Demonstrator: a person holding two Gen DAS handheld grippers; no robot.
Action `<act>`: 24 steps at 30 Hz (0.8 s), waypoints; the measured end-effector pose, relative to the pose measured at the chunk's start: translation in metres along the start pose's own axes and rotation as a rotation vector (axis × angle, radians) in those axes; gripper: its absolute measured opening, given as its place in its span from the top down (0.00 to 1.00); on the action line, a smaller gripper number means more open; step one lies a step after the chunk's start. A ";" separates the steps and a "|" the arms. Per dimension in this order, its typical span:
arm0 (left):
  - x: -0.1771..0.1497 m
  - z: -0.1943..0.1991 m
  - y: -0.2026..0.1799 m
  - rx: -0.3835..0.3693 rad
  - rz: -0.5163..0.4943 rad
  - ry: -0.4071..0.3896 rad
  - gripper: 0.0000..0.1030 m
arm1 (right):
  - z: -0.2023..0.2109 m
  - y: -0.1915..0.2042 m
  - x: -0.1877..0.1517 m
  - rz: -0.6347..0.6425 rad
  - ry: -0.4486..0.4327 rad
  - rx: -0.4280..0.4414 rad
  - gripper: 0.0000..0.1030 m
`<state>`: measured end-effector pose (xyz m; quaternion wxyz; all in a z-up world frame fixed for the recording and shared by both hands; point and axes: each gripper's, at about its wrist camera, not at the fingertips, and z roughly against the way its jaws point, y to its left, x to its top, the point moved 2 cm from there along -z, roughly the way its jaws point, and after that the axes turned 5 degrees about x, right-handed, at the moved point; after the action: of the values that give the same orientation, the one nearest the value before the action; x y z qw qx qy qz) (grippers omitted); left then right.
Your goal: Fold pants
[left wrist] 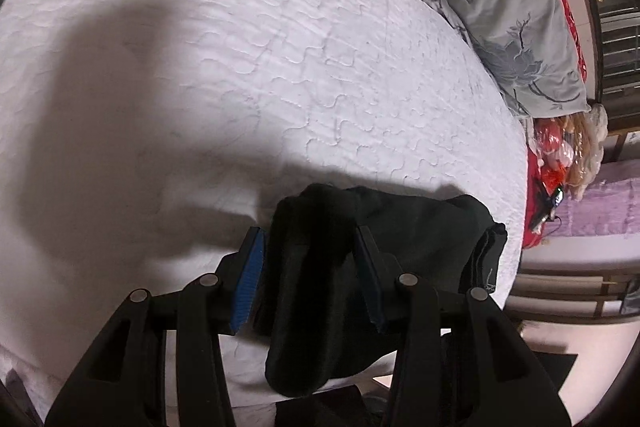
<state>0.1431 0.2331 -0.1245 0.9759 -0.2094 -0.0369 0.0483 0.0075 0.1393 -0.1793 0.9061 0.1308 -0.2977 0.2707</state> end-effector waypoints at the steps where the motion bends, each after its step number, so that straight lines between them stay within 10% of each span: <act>1: 0.002 -0.003 -0.001 -0.001 -0.010 0.010 0.56 | -0.003 0.004 0.003 0.012 -0.007 -0.017 0.24; 7: 0.008 -0.010 -0.007 -0.025 -0.054 0.035 0.51 | -0.020 0.005 0.015 0.053 -0.032 -0.099 0.25; 14: 0.005 -0.006 0.003 -0.089 0.055 0.001 0.70 | -0.009 -0.028 0.024 -0.029 -0.049 -0.001 0.80; 24: -0.015 0.031 -0.019 -0.194 0.127 -0.100 0.78 | 0.036 -0.052 0.014 -0.143 -0.112 0.102 0.85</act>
<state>0.1267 0.2265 -0.0887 0.9430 -0.3020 -0.0764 0.1167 0.0297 0.0877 -0.1463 0.8972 0.2126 -0.3235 0.2125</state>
